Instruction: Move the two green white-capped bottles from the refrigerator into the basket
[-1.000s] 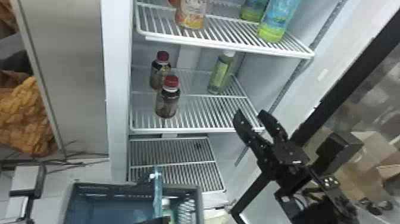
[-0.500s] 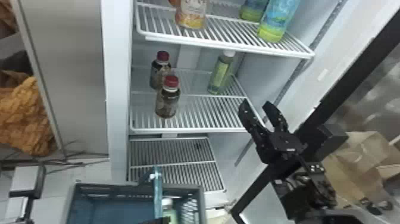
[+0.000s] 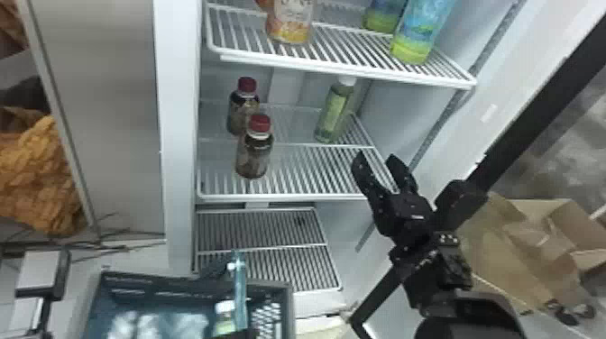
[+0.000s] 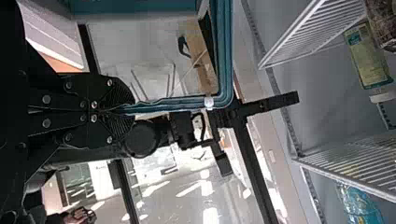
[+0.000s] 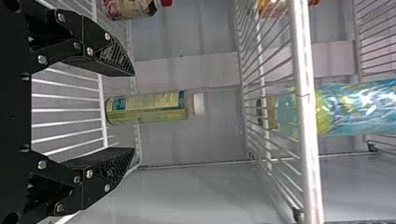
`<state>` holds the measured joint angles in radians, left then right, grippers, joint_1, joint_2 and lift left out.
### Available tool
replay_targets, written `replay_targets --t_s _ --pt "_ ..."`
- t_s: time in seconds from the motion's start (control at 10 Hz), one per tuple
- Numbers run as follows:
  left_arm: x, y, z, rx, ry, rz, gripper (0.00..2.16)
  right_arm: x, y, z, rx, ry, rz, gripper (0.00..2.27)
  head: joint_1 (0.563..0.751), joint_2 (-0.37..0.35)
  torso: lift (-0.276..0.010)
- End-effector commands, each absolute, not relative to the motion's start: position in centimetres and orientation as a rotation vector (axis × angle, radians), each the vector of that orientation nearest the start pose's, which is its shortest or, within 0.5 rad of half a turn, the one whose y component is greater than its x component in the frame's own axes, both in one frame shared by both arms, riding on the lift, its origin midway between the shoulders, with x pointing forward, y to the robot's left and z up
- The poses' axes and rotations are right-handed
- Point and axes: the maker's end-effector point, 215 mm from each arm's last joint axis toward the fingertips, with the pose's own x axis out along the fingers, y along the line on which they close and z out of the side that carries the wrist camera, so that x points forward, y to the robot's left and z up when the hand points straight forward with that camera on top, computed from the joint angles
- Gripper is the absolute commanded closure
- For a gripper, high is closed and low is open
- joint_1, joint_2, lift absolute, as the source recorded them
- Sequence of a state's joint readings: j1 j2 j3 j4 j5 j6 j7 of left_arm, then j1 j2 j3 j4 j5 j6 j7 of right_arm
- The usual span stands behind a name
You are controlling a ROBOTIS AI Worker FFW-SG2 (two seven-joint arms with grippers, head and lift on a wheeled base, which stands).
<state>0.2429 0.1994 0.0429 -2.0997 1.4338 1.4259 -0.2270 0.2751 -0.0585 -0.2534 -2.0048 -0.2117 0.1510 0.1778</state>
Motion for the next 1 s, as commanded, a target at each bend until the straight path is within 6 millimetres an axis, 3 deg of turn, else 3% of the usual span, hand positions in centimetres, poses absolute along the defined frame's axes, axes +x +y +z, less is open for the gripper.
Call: replay_targets --t_s 0.0,0.5,0.9 --pt "26.1 -1.6 -30.4 -0.945 0.946 -1.216 1.14 51.9 -33.5 -28.7 0.081 -0.038 -0.016 0.52 0.695 -0.35 -0.263" --pt "26.2 -1.6 -30.4 -0.941 0.945 -1.214 1.14 57.1 -33.4 -30.2 0.091 -0.022 -0.013 0.52 0.695 -0.35 -0.263" --pt "26.3 -1.7 -30.2 -0.936 0.941 -1.22 1.14 60.5 -33.6 -30.3 0.081 -0.012 -0.013 0.52 0.695 -0.35 -0.263"
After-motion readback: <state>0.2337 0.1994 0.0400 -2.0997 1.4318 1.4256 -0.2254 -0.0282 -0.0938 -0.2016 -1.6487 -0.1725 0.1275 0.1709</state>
